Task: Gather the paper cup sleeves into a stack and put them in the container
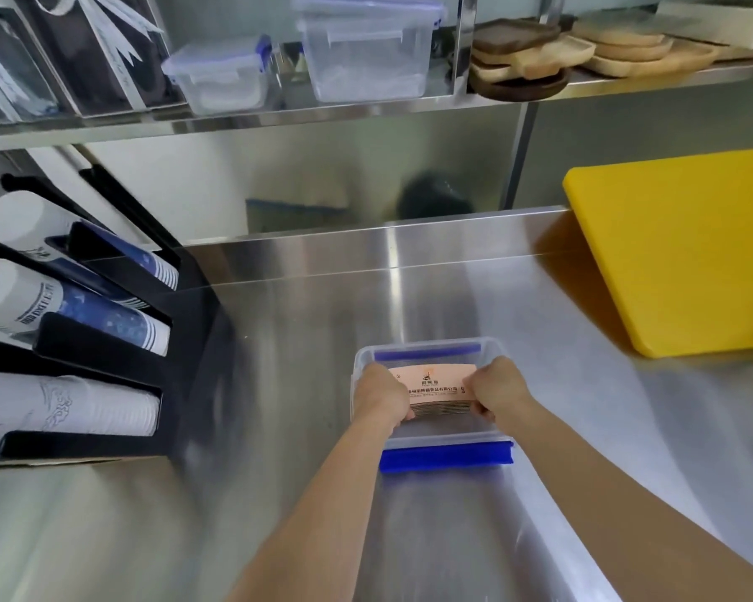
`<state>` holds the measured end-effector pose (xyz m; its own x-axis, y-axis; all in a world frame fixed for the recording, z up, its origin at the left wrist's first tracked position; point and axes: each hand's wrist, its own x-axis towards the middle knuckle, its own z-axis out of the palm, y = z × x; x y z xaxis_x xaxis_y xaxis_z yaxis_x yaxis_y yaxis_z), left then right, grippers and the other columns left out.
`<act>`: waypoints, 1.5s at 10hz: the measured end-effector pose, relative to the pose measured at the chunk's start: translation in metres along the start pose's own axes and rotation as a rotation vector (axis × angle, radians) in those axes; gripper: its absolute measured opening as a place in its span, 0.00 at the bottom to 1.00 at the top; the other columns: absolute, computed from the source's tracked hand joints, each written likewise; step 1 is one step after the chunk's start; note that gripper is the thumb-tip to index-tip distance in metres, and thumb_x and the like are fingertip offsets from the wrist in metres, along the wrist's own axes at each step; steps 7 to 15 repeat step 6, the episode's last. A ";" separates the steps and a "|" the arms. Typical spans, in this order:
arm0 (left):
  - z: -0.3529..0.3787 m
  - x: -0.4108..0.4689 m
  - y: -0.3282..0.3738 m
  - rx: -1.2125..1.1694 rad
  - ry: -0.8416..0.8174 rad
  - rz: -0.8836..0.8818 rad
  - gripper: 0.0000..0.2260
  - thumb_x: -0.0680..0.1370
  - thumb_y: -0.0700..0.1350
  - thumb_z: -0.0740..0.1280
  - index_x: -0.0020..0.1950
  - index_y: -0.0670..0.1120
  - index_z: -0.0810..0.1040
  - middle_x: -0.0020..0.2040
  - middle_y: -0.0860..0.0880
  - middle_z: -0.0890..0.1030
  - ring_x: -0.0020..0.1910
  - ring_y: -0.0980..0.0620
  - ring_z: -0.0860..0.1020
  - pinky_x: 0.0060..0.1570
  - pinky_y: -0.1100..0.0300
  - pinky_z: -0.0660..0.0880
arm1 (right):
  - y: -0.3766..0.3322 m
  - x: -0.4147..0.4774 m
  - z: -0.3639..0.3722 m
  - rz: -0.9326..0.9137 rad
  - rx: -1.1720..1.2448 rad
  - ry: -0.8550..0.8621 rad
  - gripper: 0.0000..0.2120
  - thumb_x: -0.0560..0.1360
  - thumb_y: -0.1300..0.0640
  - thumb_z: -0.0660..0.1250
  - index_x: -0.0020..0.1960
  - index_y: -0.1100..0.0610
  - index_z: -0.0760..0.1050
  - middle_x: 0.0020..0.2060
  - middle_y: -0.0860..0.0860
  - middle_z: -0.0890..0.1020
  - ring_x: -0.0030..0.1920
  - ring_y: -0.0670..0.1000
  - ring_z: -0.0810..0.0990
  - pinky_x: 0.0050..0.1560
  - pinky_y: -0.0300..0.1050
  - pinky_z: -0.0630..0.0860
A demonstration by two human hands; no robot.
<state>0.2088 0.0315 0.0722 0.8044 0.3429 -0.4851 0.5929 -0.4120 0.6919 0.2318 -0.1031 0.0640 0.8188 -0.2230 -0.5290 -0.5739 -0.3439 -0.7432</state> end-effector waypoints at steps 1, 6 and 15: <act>0.005 0.003 -0.003 0.104 0.002 -0.005 0.17 0.74 0.33 0.61 0.61 0.42 0.65 0.46 0.46 0.76 0.49 0.45 0.81 0.42 0.55 0.81 | 0.006 0.008 0.006 -0.022 -0.070 0.039 0.08 0.74 0.66 0.56 0.48 0.61 0.73 0.34 0.54 0.78 0.28 0.53 0.76 0.31 0.45 0.77; -0.006 -0.005 0.006 0.064 0.097 0.035 0.21 0.72 0.36 0.59 0.66 0.41 0.63 0.48 0.43 0.80 0.32 0.49 0.78 0.20 0.64 0.69 | 0.000 -0.007 -0.001 -0.187 -0.190 0.139 0.06 0.75 0.61 0.60 0.47 0.63 0.72 0.31 0.54 0.77 0.26 0.53 0.78 0.27 0.43 0.76; -0.006 -0.005 0.006 0.064 0.097 0.035 0.21 0.72 0.36 0.59 0.66 0.41 0.63 0.48 0.43 0.80 0.32 0.49 0.78 0.20 0.64 0.69 | 0.000 -0.007 -0.001 -0.187 -0.190 0.139 0.06 0.75 0.61 0.60 0.47 0.63 0.72 0.31 0.54 0.77 0.26 0.53 0.78 0.27 0.43 0.76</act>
